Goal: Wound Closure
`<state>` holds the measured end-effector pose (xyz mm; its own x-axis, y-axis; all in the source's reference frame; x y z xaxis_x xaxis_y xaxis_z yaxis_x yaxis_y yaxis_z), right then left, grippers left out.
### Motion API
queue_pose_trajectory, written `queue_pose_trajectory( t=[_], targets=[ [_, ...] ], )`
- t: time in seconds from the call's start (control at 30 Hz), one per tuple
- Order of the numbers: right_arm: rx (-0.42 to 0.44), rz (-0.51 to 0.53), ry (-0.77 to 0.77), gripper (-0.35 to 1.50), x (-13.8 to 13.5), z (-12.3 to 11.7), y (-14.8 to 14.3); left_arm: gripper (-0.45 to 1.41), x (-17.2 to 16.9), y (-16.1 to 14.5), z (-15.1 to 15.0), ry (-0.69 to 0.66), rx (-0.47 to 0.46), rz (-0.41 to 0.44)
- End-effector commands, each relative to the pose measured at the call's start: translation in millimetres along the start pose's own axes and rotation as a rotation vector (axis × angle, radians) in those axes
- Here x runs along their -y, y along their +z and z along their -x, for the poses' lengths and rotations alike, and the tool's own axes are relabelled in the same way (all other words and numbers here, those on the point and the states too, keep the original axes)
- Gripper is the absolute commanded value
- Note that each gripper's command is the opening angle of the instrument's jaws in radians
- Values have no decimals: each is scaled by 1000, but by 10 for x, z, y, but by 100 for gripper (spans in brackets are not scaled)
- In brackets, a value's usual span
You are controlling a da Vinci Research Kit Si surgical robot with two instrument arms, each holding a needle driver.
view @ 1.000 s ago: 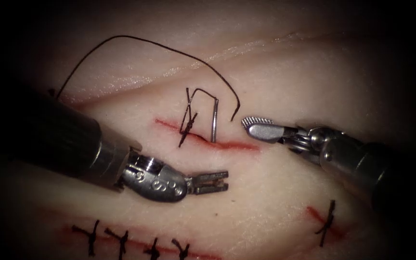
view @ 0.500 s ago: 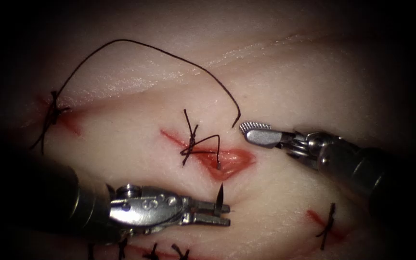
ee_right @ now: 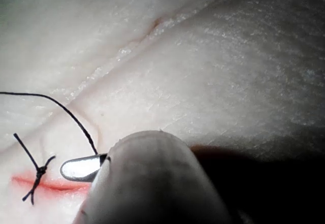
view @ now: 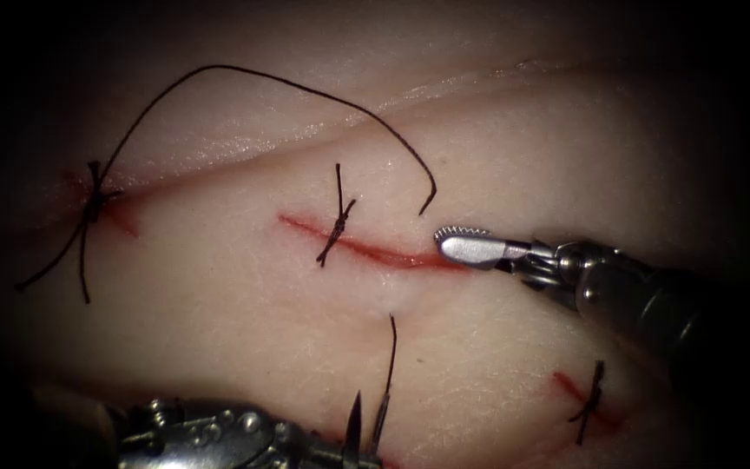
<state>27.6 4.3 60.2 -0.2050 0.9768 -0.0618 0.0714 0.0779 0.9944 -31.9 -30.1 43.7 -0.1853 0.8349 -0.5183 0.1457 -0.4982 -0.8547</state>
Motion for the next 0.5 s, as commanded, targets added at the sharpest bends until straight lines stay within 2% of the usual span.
queue_pose_trajectory(
  t=[0.03, 0.1, 0.13, 0.2, 0.23, 0.27, 0.33, 0.37, 0.43, 0.47, 0.5],
  targets=[
    [8, 6, -59, 31, -5, 5, 8, -45, -2, 1, 6, 43, -8, 6],
    [46, 32, -201, 41, -4, 5, 9, -45, -8, -1, 1, 100, -16, 17],
    [64, 43, -266, 37, -4, 5, 10, -45, -11, -2, -1, 128, -20, 14],
    [128, 55, -443, 31, -2, 6, 11, -45, -16, -4, -5, 200, -25, -10],
    [179, 54, -541, 41, 2, 6, 12, -45, -21, -6, -8, 272, -29, -38],
    [192, 27, -654, 42, 8, 8, 13, -45, -24, -9, -10, 340, -30, -69],
    [198, -21, -754, 22, 15, 10, 14, -45, -27, -13, -11, 441, -27, -120],
    [208, -32, -809, 52, 26, 17, 18, -45, -29, -17, -11, 479, -24, -143],
    [286, -26, -877, 73, 35, 26, 28, -45, -32, -23, -10, 533, -17, -183],
    [350, -18, -937, 96, 39, 34, 37, -45, -34, -28, -8, 548, -13, -201],
    [374, -22, -976, 99, 40, 42, 45, -45, -37, -32, -7, 557, -10, -213]
  ],
)
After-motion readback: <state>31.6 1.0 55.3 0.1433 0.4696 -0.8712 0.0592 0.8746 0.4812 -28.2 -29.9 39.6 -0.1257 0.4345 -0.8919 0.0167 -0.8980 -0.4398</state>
